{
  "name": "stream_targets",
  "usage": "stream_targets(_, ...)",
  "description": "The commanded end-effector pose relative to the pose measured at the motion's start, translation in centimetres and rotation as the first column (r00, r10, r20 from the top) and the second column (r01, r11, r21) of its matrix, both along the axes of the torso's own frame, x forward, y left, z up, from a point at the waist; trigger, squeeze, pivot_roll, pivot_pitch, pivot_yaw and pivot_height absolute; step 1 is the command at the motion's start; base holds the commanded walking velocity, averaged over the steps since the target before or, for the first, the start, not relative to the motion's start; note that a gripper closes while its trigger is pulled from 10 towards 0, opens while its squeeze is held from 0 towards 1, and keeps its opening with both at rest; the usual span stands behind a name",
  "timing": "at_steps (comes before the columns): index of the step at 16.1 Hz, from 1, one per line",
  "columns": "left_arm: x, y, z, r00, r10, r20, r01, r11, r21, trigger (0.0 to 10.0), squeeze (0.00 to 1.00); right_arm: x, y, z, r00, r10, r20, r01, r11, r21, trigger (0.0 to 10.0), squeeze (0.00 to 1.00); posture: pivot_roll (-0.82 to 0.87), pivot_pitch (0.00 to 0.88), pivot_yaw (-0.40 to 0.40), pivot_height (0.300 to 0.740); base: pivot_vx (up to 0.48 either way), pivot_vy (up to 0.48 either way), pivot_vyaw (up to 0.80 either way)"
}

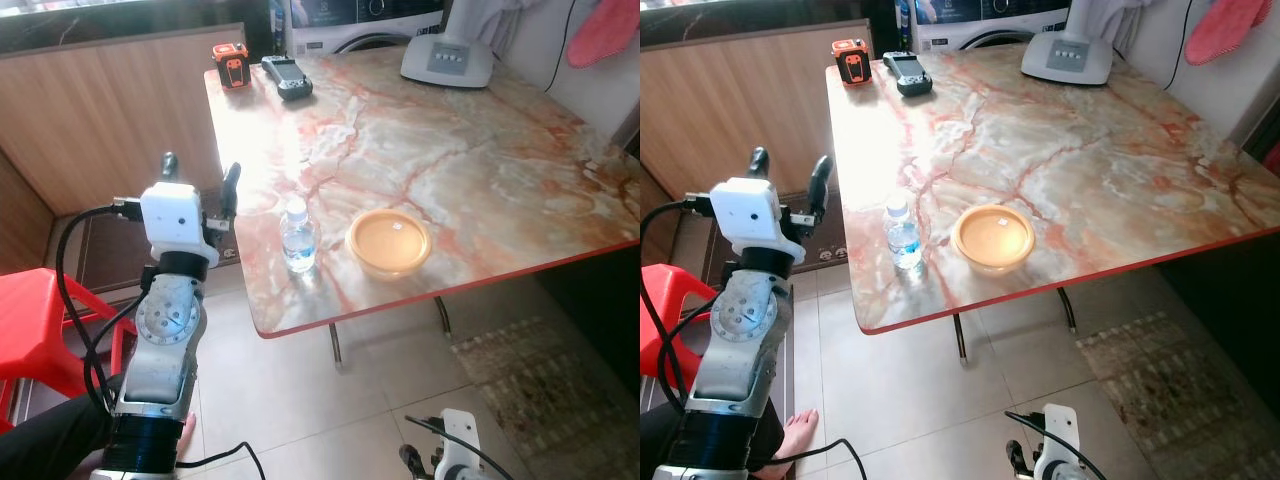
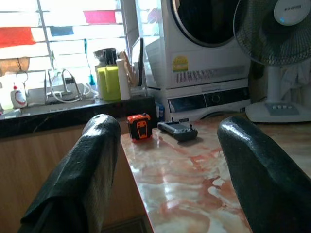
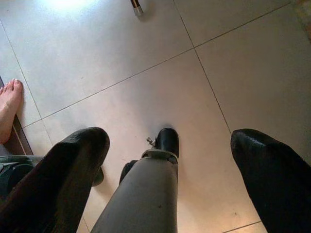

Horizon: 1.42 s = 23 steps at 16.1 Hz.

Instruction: Restocking fridge

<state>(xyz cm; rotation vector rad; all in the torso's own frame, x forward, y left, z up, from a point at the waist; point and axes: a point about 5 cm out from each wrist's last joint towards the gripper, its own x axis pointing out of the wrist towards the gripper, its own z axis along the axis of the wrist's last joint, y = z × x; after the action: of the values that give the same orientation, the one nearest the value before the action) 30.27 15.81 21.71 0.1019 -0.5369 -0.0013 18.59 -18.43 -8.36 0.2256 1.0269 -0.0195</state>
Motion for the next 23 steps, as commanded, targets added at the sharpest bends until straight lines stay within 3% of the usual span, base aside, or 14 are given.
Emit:
stream_targets(1, -0.1, 0.2, 0.4, 1.0, 0.0, 0.003, 0.0, 1.0, 0.004, 10.0, 0.0, -0.3, -0.1, -0.1, 1.0, -0.01, -0.003, 0.01, 1.0, 0.001, 10.0, 0.0, 0.02, 0.114, -0.006, 0.74, 0.0, -0.247, 0.0)
stream_targets(12, -0.1, -0.1, 1.1, 0.999, -0.029, -0.025, 0.029, 1.0, -0.003, 10.0, 0.0, -0.1, -0.1, 0.0, 1.0, -0.005, 0.002, 0.005, 1.0, 0.006, 10.0, 0.0, 0.02, 0.11, -0.007, 0.74, 0.0, -0.319, 0.0)
stream_targets(18, 0.0, -0.1, 1.2, 0.999, -0.03, -0.038, 0.03, 1.0, -0.011, 10.0, 0.0, 0.1, -0.1, 0.1, 1.0, -0.003, 0.006, 0.003, 1.0, 0.013, 10.0, 0.0, 0.02, 0.106, -0.006, 0.74, 0.0, 0.0, 0.0)
stream_targets(19, 0.0, 0.0, 1.2, 0.999, -0.025, -0.045, 0.023, 0.999, -0.025, 10.0, 0.0, 0.1, -0.1, 0.1, 1.0, -0.003, 0.006, 0.003, 1.0, 0.013, 10.0, 0.0, 0.02, 0.106, -0.006, 0.74, 0.0, 0.0, 0.0)
stream_targets(20, 0.4, 0.8, 1.6, 0.997, 0.017, -0.077, -0.024, 0.995, -0.095, 10.0, 0.0, 0.1, 0.0, 0.1, 1.0, -0.003, 0.006, 0.003, 1.0, 0.014, 10.0, 0.0, 0.02, 0.106, -0.004, 0.74, 0.0, 0.0, 0.0)
stream_targets(23, 1.4, 2.2, 3.7, 0.991, 0.07, -0.116, -0.083, 0.991, -0.107, 10.0, 0.0, 0.1, 0.0, 0.1, 1.0, -0.004, 0.004, 0.004, 1.0, 0.015, 10.0, 0.0, 0.02, 0.106, -0.005, 0.74, 0.0, 0.0, 0.0)
